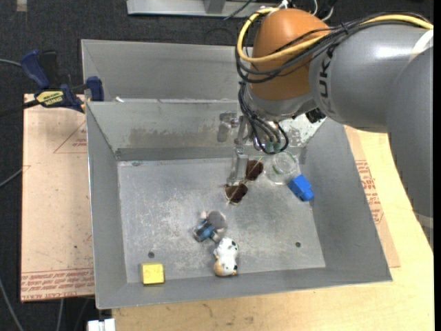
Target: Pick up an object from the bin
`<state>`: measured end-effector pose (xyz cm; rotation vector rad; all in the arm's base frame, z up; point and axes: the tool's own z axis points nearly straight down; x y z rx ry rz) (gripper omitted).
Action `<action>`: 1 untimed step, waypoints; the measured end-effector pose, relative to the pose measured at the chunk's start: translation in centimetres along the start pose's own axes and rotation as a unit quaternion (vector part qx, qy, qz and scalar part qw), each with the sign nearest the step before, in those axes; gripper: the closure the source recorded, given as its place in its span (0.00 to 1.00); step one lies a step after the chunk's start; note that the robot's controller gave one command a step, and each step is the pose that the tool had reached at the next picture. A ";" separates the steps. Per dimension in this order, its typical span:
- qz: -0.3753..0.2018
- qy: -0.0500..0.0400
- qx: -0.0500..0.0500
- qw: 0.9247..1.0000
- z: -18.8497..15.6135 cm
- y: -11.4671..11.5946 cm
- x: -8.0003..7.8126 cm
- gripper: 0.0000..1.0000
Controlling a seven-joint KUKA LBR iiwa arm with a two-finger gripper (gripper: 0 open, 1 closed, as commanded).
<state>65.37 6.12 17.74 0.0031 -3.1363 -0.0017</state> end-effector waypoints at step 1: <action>0.001 -0.004 0.000 1.000 -0.5 0.0 -0.1 0.00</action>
Offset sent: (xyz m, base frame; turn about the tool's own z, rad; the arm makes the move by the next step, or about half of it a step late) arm -0.0337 -0.0799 -0.1074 -0.2249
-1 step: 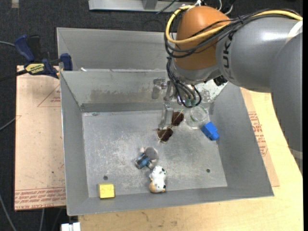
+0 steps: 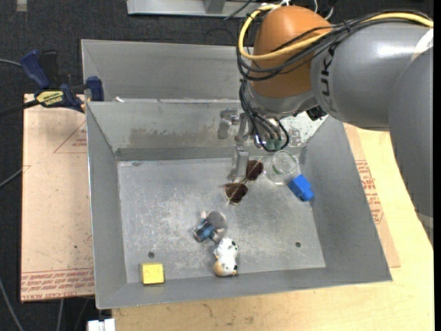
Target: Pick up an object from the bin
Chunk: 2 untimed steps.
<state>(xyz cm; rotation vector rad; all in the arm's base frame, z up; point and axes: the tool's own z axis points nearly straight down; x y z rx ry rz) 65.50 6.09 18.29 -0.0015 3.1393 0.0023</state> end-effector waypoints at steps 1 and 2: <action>-0.056 -0.001 0.000 0.998 5.5 -3.9 1.7 0.00; -0.244 0.001 0.000 0.970 5.4 -6.0 2.3 0.00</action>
Offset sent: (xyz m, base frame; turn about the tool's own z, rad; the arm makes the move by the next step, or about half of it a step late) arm -0.0261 -0.0708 -0.0395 -0.5885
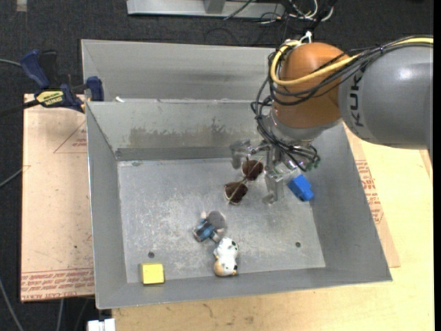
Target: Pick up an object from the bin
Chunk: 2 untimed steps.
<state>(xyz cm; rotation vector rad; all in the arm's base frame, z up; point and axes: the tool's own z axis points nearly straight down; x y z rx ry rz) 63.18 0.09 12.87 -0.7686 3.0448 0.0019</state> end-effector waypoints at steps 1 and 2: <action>-0.030 -0.001 0.000 1.000 0.4 -0.2 0.0 0.00; -0.128 -0.002 0.001 0.992 4.3 -1.1 -0.9 0.00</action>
Offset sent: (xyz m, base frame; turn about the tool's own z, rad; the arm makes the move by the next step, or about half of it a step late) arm 0.0164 -0.0089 -0.0587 -0.2989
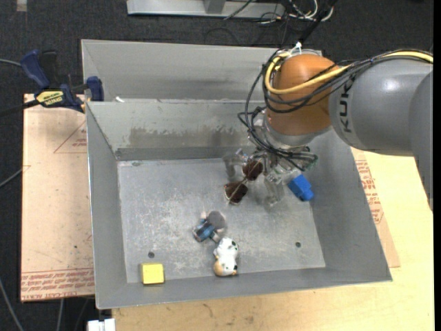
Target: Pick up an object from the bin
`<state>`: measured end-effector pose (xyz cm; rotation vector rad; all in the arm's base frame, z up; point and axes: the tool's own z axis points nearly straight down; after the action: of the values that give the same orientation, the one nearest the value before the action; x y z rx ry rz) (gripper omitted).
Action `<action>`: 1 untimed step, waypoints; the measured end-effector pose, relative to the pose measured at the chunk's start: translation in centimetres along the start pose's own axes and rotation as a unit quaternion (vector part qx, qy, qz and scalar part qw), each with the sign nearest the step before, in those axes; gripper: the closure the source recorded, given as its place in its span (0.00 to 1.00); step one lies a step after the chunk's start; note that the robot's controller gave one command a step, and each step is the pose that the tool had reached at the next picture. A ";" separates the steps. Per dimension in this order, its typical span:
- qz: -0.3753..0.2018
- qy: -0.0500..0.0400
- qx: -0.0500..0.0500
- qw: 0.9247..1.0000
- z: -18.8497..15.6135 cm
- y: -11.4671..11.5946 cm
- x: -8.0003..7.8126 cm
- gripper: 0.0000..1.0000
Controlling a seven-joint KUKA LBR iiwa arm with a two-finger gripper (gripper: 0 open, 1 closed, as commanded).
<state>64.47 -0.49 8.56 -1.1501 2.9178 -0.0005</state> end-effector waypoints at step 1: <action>-0.061 0.000 -0.001 0.998 1.5 -0.5 0.0 1.00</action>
Offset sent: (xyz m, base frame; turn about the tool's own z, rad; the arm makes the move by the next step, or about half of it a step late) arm 0.0000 0.0000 0.0000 0.0000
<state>64.85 -0.85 7.07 -1.3256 2.8433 0.0022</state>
